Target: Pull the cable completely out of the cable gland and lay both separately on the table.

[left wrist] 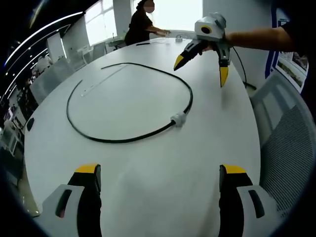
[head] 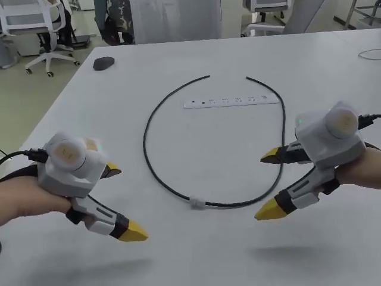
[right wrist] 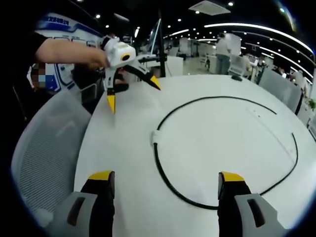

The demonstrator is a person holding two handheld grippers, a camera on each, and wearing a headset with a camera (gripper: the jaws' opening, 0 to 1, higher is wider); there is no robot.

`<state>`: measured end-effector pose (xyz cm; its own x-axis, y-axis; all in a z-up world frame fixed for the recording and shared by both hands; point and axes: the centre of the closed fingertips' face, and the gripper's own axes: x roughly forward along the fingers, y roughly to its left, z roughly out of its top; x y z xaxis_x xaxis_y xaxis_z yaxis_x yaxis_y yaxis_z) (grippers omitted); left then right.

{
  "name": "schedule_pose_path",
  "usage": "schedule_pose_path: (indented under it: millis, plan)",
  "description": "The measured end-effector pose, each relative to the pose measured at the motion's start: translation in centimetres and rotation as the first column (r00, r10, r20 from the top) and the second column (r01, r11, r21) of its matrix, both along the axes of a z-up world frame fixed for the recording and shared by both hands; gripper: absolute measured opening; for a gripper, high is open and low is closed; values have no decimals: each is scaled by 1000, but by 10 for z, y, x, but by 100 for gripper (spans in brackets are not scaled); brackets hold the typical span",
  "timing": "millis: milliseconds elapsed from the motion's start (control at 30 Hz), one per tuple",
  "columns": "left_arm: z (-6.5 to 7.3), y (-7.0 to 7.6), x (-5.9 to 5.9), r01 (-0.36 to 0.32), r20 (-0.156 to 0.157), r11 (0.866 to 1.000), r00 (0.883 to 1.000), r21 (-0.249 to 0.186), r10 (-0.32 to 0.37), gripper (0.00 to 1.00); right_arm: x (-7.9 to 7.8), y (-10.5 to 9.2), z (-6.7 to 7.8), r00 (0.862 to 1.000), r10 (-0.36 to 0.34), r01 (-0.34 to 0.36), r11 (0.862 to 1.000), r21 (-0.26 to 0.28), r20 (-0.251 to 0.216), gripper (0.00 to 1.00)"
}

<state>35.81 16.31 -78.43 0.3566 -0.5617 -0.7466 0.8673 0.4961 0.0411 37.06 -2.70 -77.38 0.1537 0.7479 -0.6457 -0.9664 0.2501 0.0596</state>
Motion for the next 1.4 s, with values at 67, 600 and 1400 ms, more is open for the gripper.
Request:
schedule_pose_path:
  millis: [67, 600, 1400]
  plan:
    - [0, -3, -1, 7, 1, 1000, 1000, -6, -7, 100, -1, 6, -3, 1000, 2, -2, 1000, 8, -10, 81]
    - [18, -28, 1, -64, 50, 983, 996, -172, 74, 84, 3, 65, -23, 999, -32, 34, 996, 82, -20, 39]
    - [19, -21, 2, -151, 51, 954, 984, -258, 169, 99, 2, 99, -50, 999, -13, 12, 999, 34, 29, 18]
